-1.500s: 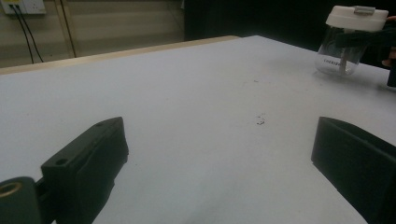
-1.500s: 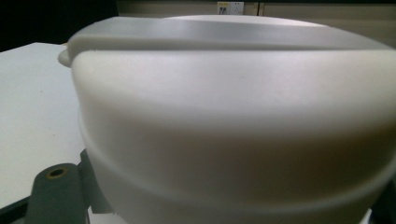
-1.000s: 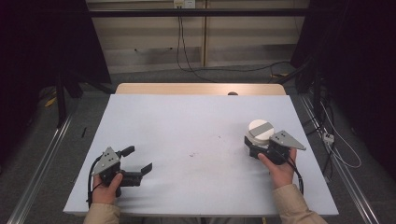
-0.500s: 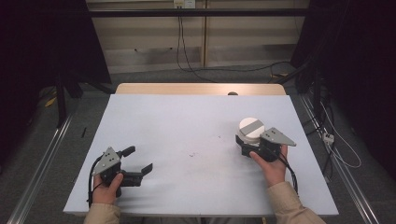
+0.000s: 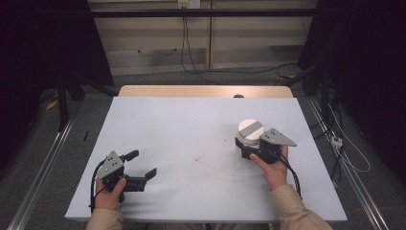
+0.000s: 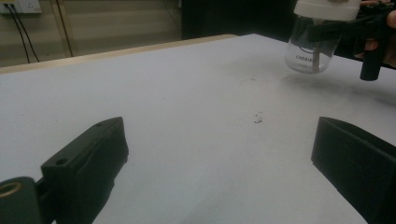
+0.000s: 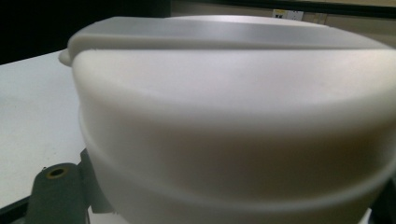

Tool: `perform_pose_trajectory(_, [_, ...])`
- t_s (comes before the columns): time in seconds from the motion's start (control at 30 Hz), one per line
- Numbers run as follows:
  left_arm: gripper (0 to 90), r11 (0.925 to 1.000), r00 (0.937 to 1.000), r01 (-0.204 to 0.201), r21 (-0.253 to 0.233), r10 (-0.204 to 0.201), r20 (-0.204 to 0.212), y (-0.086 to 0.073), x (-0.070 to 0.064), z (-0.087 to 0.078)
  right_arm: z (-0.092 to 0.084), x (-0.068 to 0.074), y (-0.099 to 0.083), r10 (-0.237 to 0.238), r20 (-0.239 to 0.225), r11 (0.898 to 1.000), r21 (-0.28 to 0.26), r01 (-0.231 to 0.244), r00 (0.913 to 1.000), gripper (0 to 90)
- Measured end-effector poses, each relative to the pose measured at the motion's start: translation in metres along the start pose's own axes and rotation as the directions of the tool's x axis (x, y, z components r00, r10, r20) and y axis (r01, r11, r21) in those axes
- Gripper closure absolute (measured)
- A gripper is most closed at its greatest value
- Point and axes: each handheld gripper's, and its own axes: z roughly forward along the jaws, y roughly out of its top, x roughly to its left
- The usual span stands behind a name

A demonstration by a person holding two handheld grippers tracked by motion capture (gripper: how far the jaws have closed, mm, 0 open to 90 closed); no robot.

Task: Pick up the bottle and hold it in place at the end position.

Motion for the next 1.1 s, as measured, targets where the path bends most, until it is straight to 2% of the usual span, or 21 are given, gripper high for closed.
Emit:
perform_pose_trajectory(0.43, [3.3, 1.0000, 1.0000, -0.005, 0.001, 0.005, 0.002, 0.000, 0.000, 0.000, 0.013, 0.009, 0.004, -0.005, -0.032, 1.000, -0.001, 0.005, 0.9995, 18.4])
perform_pose_trajectory(1.1, [3.4, 1.0000, 1.0000, 0.001, 0.000, -0.001, 0.005, 0.000, -0.001, 0.001, 0.026, 0.016, 0.007, -0.009, -0.056, 1.000, 0.000, 0.009, 0.9984, 18.4])
